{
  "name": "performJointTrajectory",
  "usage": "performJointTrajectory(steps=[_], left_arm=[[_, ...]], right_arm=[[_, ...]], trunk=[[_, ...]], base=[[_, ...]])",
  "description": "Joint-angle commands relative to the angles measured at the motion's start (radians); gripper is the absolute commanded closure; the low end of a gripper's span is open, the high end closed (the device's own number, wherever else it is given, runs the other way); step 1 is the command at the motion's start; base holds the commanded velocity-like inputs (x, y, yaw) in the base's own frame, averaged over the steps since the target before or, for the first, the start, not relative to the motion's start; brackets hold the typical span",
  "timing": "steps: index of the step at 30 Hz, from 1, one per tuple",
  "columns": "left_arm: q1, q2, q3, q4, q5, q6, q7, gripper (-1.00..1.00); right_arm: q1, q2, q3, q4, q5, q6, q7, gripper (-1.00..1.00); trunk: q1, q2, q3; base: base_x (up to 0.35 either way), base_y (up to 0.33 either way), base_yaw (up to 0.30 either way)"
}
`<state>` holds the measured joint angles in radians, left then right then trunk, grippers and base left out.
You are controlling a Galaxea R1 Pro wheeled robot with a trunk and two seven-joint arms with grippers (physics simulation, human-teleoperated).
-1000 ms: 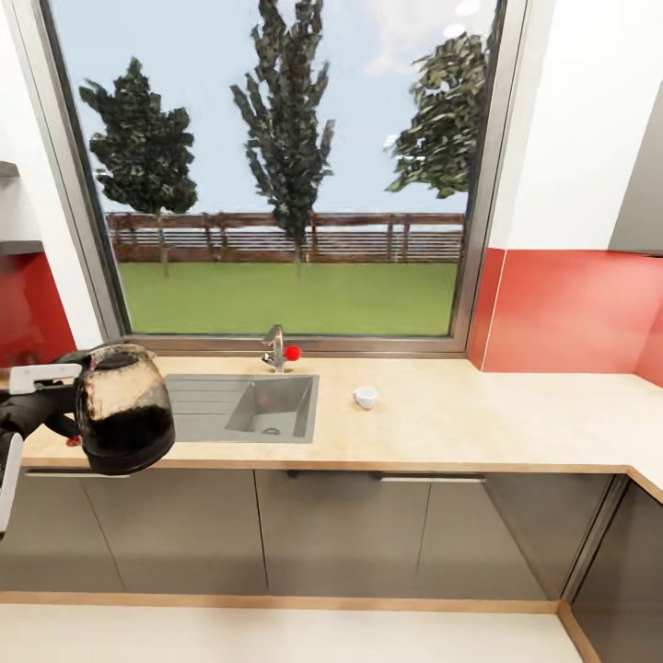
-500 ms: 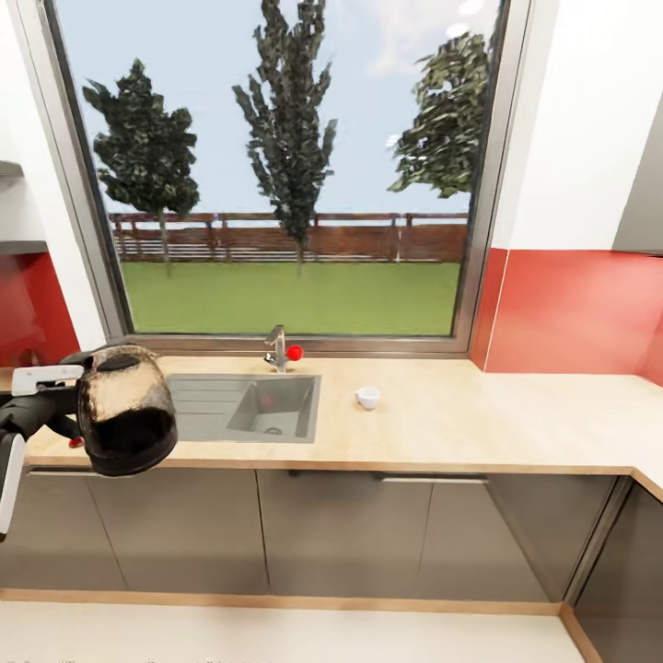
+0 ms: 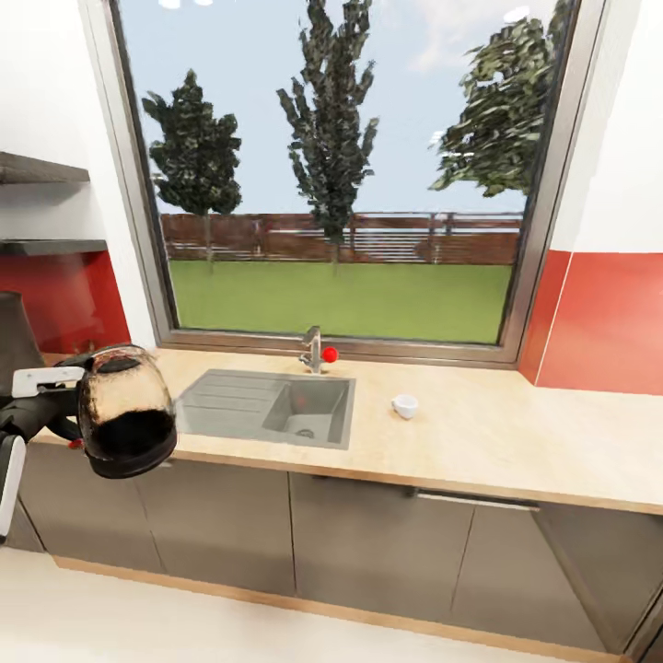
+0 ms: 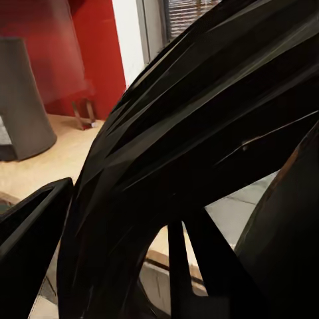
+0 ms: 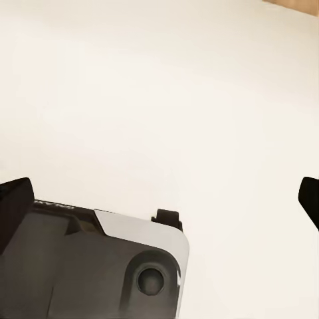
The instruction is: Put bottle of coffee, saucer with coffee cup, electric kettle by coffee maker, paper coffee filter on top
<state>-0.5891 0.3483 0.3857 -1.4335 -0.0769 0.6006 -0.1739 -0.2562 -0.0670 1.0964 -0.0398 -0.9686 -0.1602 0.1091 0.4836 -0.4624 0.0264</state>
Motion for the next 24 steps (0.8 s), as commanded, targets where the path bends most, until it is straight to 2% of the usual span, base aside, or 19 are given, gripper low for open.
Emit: performJointTrajectory(steps=[1,21,24], left_arm=[[0.000,0.000,0.001,-0.001,-0.009,0.004,-0.006,1.00],[0.003,0.000,0.011,0.000,-0.011,-0.003,-0.004,1.00],[0.003,0.000,0.012,0.000,-0.010,-0.005,-0.005,1.00]], right_arm=[[0.000,0.000,0.007,0.000,-0.010,-0.002,0.004,-1.00],[0.000,0.000,0.007,0.000,-0.010,-0.002,0.004,-1.00],[0.000,0.000,0.007,0.000,-0.010,-0.002,0.004,-1.00]], trunk=[[0.001,-0.001,0.000],[0.001,-0.001,-0.007],[0.001,-0.001,-0.008]], base=[[0.316,0.000,0.273],[0.332,0.000,0.273],[0.333,0.000,0.160]])
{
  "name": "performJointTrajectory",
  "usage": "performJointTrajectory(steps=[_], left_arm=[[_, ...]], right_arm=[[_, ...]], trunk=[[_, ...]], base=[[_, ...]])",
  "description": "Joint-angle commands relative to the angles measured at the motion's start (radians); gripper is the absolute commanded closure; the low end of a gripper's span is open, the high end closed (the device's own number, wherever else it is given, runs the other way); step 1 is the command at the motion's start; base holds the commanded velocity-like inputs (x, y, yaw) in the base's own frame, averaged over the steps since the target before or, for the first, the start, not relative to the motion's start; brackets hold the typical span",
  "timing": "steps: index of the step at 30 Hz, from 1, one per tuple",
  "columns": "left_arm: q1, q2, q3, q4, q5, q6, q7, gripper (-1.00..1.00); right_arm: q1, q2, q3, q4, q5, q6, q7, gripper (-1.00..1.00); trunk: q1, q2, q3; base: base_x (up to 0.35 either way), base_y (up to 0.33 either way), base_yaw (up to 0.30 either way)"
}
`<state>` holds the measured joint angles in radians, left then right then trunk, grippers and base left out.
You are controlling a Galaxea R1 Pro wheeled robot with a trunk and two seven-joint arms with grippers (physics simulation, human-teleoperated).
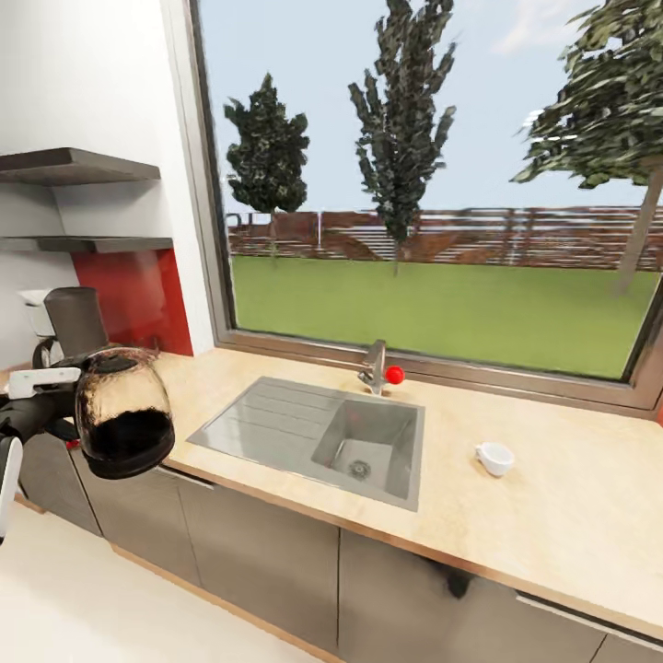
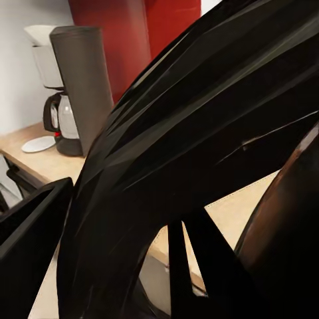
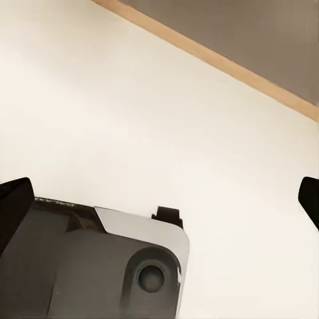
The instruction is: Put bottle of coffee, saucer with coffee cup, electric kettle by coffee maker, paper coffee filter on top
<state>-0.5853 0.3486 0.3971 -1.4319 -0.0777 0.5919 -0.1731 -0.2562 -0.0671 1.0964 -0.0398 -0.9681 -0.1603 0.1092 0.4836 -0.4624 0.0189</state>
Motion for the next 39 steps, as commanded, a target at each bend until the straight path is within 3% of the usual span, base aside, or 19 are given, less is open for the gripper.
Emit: performJointTrajectory(steps=[1,9,20,39], left_arm=[[-0.001,0.000,0.001,-0.001,-0.009,0.004,-0.006,1.00],[-0.001,0.000,0.002,-0.001,-0.007,0.004,-0.007,1.00],[-0.002,0.001,0.005,-0.002,0.010,0.005,-0.011,1.00],[-0.003,0.001,0.006,-0.002,0.015,0.006,-0.011,1.00]], right_arm=[[0.000,0.000,0.007,0.000,-0.011,-0.002,0.004,-1.00],[0.000,-0.002,0.007,0.001,-0.011,-0.002,0.004,-1.00],[0.000,-0.002,0.007,0.004,-0.011,-0.002,0.001,-1.00],[0.000,-0.002,0.007,0.004,-0.011,-0.002,0.001,-1.00]], trunk=[[0.001,-0.001,0.000],[0.001,-0.001,-0.001],[0.001,-0.001,-0.001],[0.001,-0.001,-0.001]], base=[[0.333,0.000,0.063],[0.329,0.046,0.013],[0.264,0.240,0.000],[0.055,0.325,0.000]])
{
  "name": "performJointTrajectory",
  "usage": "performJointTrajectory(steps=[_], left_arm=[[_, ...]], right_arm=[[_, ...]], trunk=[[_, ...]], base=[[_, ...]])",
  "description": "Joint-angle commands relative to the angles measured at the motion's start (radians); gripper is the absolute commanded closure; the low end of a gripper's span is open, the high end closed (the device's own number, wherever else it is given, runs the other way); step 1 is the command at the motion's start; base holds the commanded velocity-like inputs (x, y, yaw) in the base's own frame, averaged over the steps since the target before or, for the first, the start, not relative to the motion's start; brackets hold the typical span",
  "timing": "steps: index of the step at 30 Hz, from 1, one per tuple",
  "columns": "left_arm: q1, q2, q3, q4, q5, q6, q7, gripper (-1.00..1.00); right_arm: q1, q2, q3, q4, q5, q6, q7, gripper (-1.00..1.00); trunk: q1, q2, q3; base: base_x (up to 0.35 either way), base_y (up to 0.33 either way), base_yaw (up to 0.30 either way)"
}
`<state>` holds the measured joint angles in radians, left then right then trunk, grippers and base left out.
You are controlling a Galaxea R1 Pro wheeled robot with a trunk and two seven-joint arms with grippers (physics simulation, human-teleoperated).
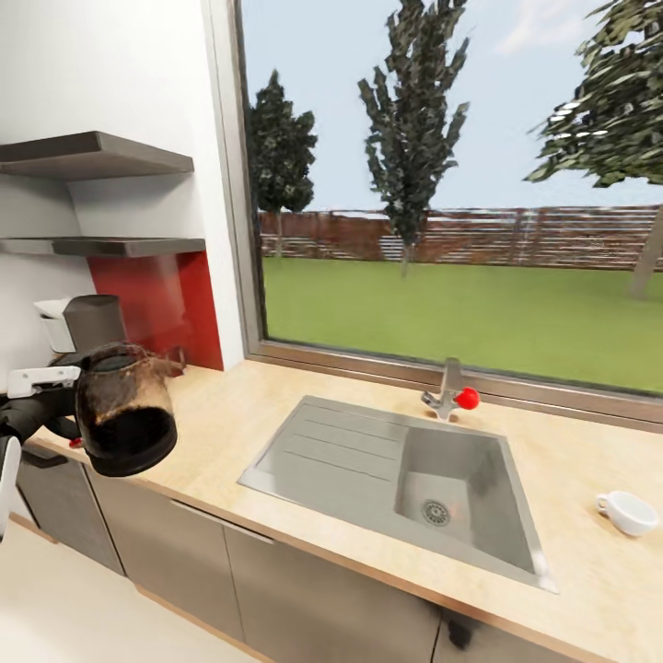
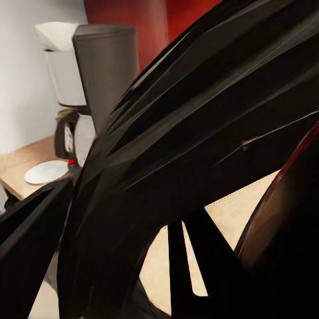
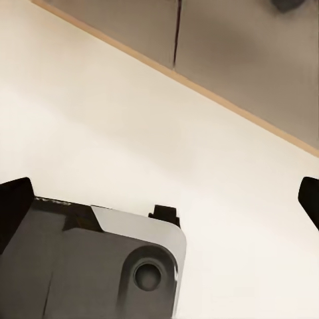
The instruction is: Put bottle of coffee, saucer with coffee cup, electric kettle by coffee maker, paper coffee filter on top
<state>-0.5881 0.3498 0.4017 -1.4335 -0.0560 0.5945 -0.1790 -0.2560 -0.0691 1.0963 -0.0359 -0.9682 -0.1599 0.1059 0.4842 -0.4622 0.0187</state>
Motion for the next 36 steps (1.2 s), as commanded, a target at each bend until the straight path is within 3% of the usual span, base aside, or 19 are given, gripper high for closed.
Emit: performJointTrajectory(steps=[1,36], left_arm=[[0.000,0.000,0.001,-0.001,-0.007,0.004,-0.005,1.00],[0.002,-0.002,-0.003,-0.001,-0.007,0.004,-0.005,1.00]], right_arm=[[0.000,0.000,0.007,0.001,-0.011,-0.003,0.005,-1.00],[0.000,-0.001,0.007,-0.002,-0.012,-0.003,0.005,-1.00]], trunk=[[0.000,-0.001,0.000],[0.000,-0.001,0.000]], base=[[0.000,0.329,0.000],[0.158,0.320,0.000]])
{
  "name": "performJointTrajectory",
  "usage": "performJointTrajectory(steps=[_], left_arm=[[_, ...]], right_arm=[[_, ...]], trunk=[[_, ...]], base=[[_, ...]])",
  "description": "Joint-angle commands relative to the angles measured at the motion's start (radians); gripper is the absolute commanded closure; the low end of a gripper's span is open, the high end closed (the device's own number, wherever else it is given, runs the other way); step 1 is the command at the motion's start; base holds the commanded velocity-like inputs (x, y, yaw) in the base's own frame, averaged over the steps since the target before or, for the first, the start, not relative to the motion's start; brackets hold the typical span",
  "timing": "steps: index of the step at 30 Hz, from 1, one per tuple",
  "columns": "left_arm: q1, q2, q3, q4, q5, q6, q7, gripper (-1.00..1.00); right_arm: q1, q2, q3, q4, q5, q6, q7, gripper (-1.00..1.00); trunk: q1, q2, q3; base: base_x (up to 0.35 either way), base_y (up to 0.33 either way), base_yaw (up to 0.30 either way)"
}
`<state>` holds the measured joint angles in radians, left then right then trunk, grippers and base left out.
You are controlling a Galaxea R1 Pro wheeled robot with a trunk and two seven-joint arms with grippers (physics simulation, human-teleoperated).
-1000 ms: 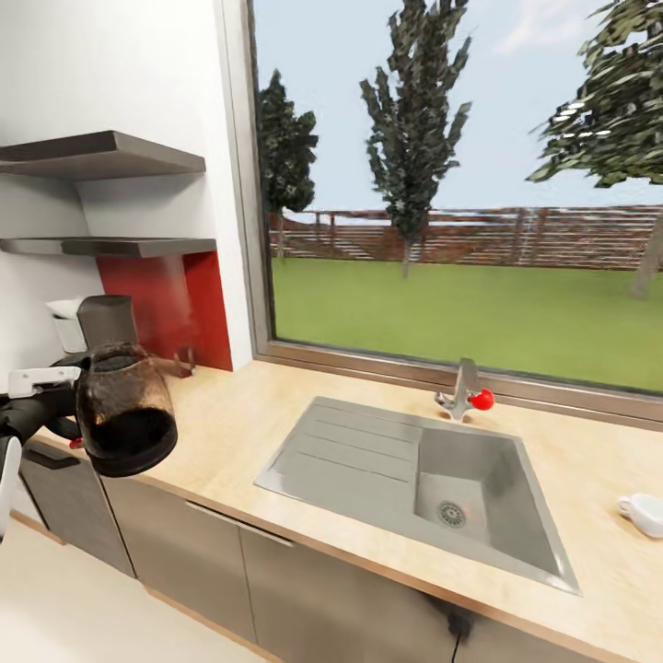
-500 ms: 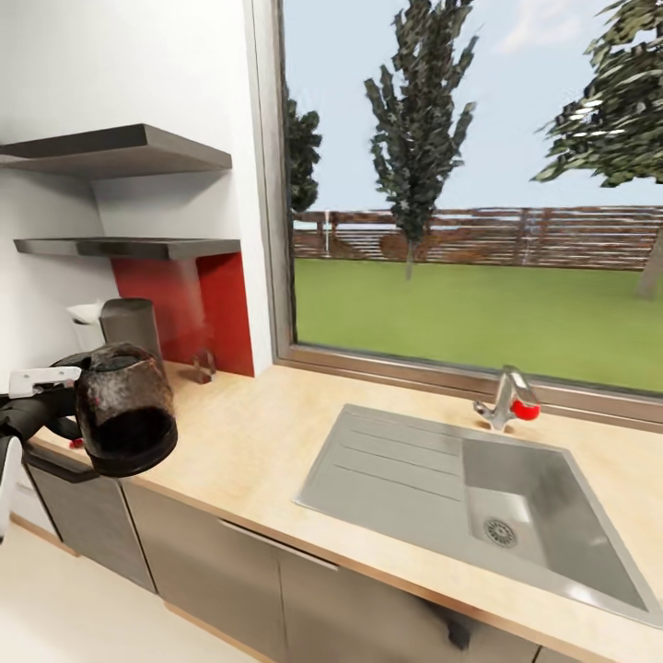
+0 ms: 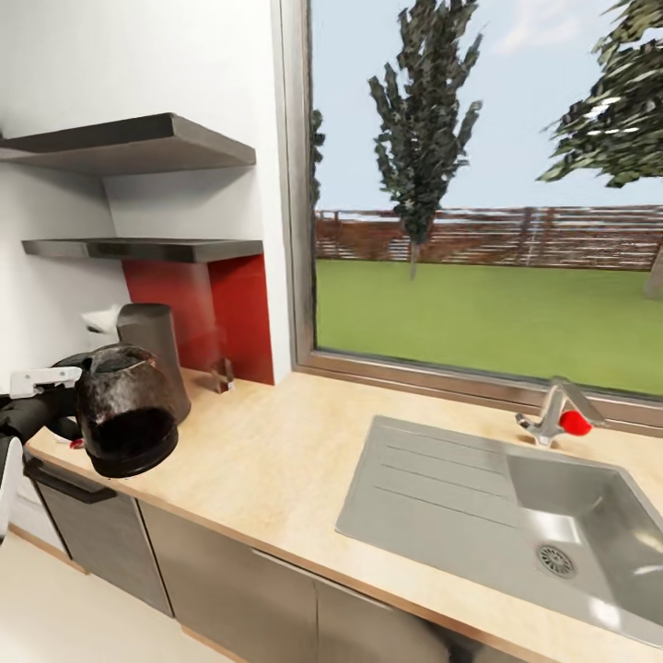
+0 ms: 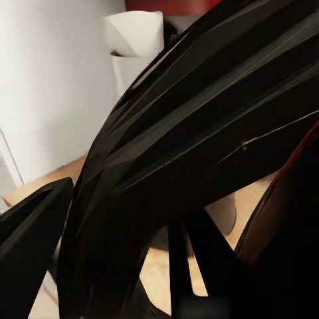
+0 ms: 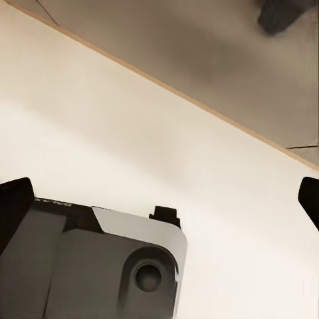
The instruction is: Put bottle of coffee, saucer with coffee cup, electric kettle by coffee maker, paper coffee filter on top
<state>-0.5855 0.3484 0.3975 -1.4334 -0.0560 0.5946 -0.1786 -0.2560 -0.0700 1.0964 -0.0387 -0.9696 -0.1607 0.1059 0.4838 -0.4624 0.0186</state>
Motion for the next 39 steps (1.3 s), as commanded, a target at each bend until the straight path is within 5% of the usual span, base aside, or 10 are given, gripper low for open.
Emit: performJointTrajectory(steps=[1,14,39], left_arm=[[0.000,0.000,0.001,-0.001,-0.007,0.004,-0.005,1.00],[0.001,-0.044,-0.009,-0.001,-0.007,-0.005,-0.007,1.00],[0.009,-0.051,-0.004,0.037,-0.008,-0.072,-0.008,1.00]], right_arm=[[0.000,0.000,0.007,0.000,-0.011,-0.003,0.005,-1.00],[0.000,-0.002,0.007,0.002,-0.011,-0.003,0.006,-1.00],[0.000,0.001,0.006,0.000,-0.011,-0.002,0.005,-1.00]], trunk=[[0.001,-0.001,0.000],[0.001,-0.001,0.010],[0.001,-0.001,0.015]], base=[[0.230,0.281,0.000],[0.091,0.094,-0.160],[0.000,0.000,-0.045]])
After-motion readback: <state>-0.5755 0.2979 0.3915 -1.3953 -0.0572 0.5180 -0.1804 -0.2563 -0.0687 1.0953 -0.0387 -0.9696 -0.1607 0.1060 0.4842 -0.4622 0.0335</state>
